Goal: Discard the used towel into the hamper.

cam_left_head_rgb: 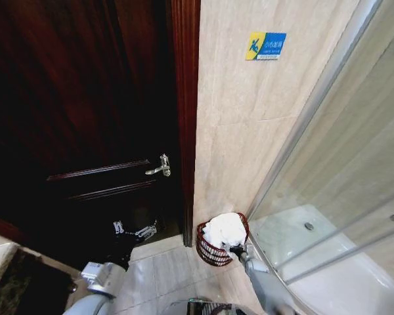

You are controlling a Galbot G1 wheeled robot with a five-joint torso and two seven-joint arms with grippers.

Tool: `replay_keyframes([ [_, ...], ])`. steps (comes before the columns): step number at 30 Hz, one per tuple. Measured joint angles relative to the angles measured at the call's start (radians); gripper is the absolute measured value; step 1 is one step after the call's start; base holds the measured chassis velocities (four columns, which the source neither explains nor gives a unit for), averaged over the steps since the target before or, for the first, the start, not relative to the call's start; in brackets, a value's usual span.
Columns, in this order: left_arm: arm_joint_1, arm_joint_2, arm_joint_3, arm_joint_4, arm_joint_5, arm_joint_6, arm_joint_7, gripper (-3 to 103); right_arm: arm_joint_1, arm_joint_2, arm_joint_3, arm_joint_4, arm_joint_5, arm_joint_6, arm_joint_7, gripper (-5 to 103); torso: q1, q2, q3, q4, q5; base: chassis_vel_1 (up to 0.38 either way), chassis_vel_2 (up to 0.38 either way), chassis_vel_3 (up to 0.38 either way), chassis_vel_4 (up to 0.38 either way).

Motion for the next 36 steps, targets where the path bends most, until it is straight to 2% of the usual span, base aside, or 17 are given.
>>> replay_keyframes([
  [9, 0.000, 0.000, 0.000, 0.000, 0.000, 0.000, 0.000, 100, -0.003, -0.019, 0.001, 0.012, 0.004, 0.038, -0.011, 100, 0.000, 0.000, 0.000, -0.0003, 0.0000, 0.000, 0.000, 0.000, 0.000],
  [17, 0.000, 0.000, 0.000, 0.000, 0.000, 0.000, 0.000, 100, 0.002, -0.032, -0.001, 0.050, -0.004, 0.035, -0.042, 100, -0.004, -0.011, -0.005, -0.0004, -0.0001, 0.000, 0.000, 0.000, 0.000],
  [25, 0.000, 0.000, 0.000, 0.000, 0.000, 0.000, 0.000, 100, 0.010, -0.025, -0.025, 0.126, -0.122, -0.038, -0.019, 100, -0.032, -0.069, -0.037, -0.0003, -0.0001, 0.000, 0.000, 0.000, 0.000],
  [34, 0.000, 0.000, 0.000, 0.000, 0.000, 0.000, 0.000, 100, 0.109, -0.009, -0.064, 0.016, -0.122, -0.085, -0.013, 100, -0.059, -0.128, -0.068, -0.0003, -0.0002, 0.000, 0.000, 0.000, 0.000],
  [36, 0.000, 0.000, 0.000, 0.000, 0.000, 0.000, 0.000, 100, 0.112, -0.009, -0.066, 0.014, -0.121, -0.089, -0.011, 100, -0.060, -0.131, -0.070, -0.0004, -0.0002, 0.000, 0.000, 0.000, 0.000],
])
